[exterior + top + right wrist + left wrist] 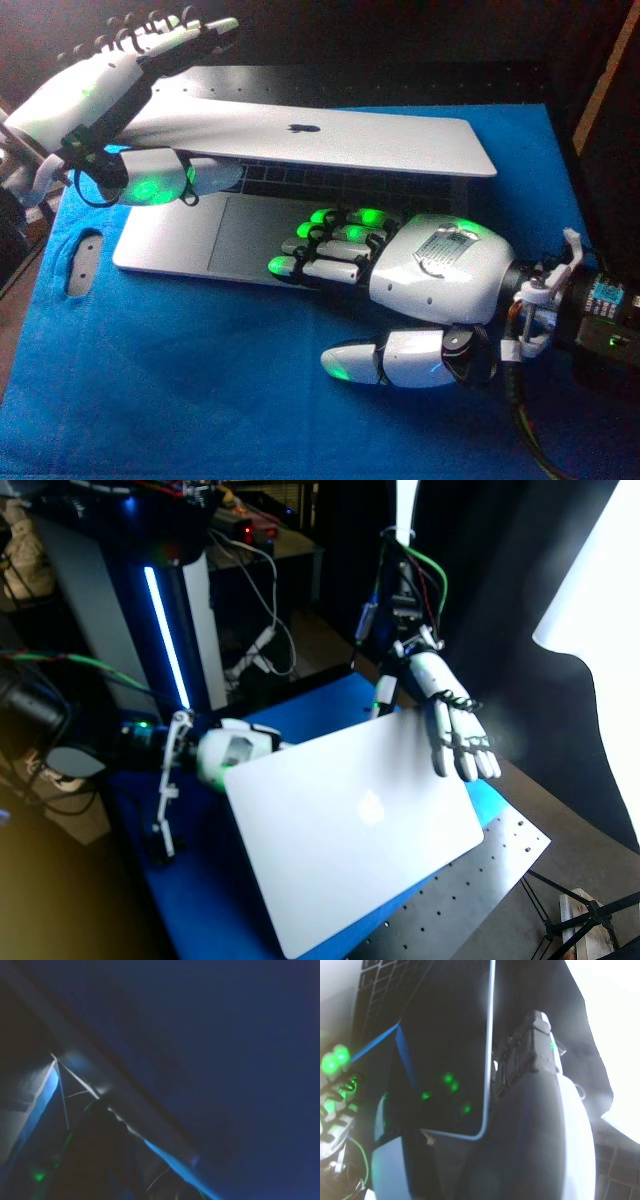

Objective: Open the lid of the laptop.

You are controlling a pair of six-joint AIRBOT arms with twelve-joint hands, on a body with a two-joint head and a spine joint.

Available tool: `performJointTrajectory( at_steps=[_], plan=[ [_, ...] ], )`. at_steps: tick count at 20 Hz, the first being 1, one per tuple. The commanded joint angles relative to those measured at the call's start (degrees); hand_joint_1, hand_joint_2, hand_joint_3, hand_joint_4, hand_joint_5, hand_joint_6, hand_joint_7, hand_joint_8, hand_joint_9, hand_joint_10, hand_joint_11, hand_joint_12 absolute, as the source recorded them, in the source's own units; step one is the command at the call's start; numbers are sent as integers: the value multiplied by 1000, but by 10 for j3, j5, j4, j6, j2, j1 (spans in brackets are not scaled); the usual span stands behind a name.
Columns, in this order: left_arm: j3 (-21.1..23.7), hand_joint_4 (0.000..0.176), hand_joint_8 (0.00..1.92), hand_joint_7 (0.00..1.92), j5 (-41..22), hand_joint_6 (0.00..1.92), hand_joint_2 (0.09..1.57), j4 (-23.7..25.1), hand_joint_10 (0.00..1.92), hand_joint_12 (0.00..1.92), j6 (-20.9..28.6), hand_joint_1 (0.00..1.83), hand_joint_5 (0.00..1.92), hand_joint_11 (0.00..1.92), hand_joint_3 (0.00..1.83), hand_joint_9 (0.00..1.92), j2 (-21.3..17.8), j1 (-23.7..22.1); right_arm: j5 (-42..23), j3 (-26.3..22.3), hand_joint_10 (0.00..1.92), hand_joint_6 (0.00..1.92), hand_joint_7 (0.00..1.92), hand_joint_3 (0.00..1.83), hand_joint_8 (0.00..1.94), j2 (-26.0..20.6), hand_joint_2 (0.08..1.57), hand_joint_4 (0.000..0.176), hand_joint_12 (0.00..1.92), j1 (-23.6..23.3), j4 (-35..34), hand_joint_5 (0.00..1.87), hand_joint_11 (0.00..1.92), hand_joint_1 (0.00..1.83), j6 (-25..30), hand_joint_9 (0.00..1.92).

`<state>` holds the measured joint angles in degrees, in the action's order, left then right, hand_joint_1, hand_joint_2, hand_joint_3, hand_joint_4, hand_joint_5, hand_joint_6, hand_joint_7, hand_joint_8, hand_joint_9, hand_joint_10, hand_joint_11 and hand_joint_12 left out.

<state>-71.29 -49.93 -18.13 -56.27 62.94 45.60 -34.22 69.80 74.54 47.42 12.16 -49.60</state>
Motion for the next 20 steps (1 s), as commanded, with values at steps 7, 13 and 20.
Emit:
performJointTrajectory(
  at_steps=[7,13,20],
  plan=[
    [1,158,2,130,-77,0,1033,8,3,1,4,746,174,1,2,45,-5,-13,-26,6,7,2,137,4,4,2,1331,0,705,-8,14,145,54,0,37,130],
    [-14,167,8,168,-82,0,1007,12,13,0,4,865,162,0,0,100,4,-42,-26,6,6,10,132,0,10,2,1326,0,488,-8,26,135,27,0,48,103],
    [-48,176,0,161,-71,0,1042,18,0,4,4,732,101,0,1,80,26,-95,-26,6,4,4,114,0,4,2,1303,0,506,-8,39,125,10,0,56,90]
  ],
)
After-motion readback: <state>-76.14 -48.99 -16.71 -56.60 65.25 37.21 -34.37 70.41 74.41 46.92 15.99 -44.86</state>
